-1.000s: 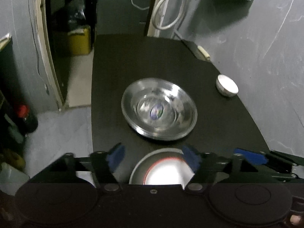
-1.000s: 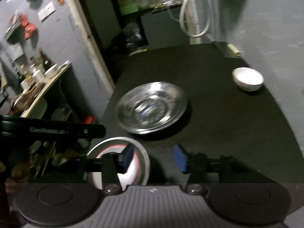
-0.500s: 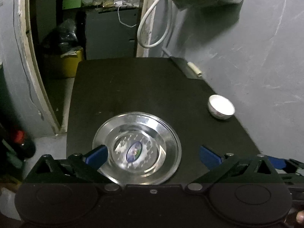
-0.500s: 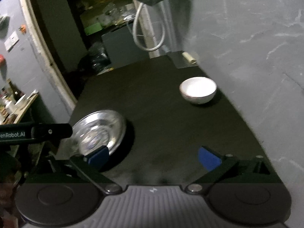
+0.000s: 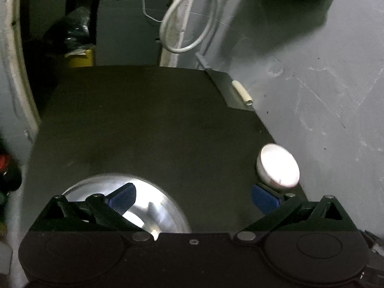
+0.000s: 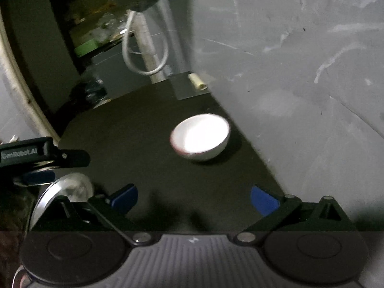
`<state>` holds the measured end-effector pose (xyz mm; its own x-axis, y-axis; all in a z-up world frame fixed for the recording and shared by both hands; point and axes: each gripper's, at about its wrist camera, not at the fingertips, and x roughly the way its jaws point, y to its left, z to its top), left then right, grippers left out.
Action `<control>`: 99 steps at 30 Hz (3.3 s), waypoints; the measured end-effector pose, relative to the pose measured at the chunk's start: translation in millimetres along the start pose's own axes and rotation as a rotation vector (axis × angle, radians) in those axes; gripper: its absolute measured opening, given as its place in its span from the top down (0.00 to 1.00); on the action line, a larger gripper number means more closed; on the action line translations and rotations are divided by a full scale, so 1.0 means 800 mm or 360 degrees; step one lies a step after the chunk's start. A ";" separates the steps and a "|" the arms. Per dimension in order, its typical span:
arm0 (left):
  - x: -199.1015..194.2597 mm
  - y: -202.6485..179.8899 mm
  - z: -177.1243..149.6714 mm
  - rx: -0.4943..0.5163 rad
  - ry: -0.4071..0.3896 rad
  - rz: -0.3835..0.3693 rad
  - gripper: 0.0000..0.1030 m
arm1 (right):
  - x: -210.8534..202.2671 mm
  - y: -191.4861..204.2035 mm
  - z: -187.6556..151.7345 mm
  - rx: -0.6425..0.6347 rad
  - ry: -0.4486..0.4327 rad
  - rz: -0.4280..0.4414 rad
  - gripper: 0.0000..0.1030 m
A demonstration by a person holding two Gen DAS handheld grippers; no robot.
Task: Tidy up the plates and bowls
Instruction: 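Open both grippers and move them toward the remaining white bowl, then close both grippers on the rim of the remaining white bowl, then lift the white bowl and carry it toward the stacked dishes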
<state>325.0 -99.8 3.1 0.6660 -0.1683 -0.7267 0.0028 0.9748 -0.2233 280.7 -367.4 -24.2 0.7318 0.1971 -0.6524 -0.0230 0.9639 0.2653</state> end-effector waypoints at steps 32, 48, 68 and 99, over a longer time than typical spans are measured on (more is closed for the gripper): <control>0.169 -0.090 0.051 0.0458 0.0228 -0.0327 0.30 | 0.096 -0.039 0.031 0.0335 -0.0039 -0.0048 0.26; 0.172 -0.082 0.049 0.0293 0.0313 -0.0515 0.87 | 0.106 -0.037 0.036 0.0245 -0.0060 -0.0003 0.65; 0.052 -0.059 0.042 0.0250 0.0074 -0.0520 0.87 | 0.019 -0.001 0.037 0.0152 -0.0222 0.0139 0.71; -0.242 0.123 -0.095 0.0007 -0.0264 -0.0340 0.87 | -0.171 0.207 -0.086 -0.0222 -0.0317 0.0490 0.71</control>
<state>139.8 17.7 72.2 0.7633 -0.3441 -0.5468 0.1595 0.9205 -0.3567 129.8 -222.3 60.3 0.7937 0.4556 -0.4031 -0.3444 0.8828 0.3195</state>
